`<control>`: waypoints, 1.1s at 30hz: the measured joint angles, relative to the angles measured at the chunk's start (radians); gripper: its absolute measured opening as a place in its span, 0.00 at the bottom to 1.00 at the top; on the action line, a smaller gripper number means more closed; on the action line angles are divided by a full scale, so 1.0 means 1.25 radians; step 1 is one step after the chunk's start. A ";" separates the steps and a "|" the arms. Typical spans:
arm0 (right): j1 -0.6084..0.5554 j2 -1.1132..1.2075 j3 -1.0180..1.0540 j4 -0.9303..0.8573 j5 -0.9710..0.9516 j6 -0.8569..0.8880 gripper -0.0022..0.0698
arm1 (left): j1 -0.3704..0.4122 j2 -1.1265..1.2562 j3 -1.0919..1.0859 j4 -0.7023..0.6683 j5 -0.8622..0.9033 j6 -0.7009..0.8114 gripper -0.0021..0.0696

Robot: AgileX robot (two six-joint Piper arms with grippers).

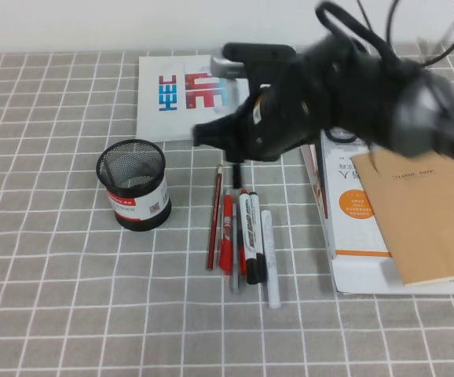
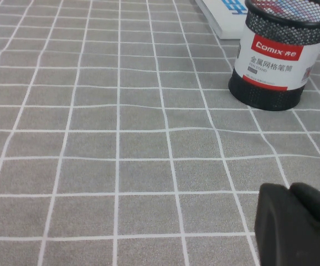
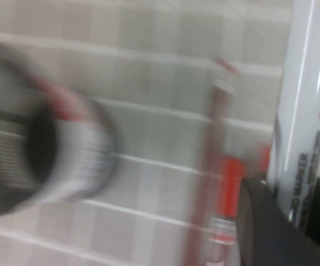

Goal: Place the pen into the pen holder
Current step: Place the pen onto the pen holder

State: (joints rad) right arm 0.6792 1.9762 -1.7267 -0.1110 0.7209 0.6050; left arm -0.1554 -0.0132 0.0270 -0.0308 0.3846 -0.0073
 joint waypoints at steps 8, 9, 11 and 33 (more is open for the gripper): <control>0.054 -0.148 0.364 -0.170 -0.808 0.109 0.17 | 0.000 0.000 0.000 0.000 0.000 0.000 0.02; 0.054 -0.140 0.378 -0.180 -0.905 0.095 0.17 | 0.000 0.000 0.000 0.000 0.000 0.000 0.02; 0.057 -0.108 0.382 -0.198 -1.097 0.065 0.17 | 0.000 0.000 0.000 0.000 0.000 0.000 0.02; 0.085 0.200 0.135 -0.103 -0.964 -0.126 0.51 | 0.000 0.000 0.000 0.000 0.000 0.000 0.02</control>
State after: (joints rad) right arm 0.7853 2.2258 -1.5576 -0.2394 -0.4844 0.4472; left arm -0.1554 -0.0132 0.0270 -0.0308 0.3846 -0.0073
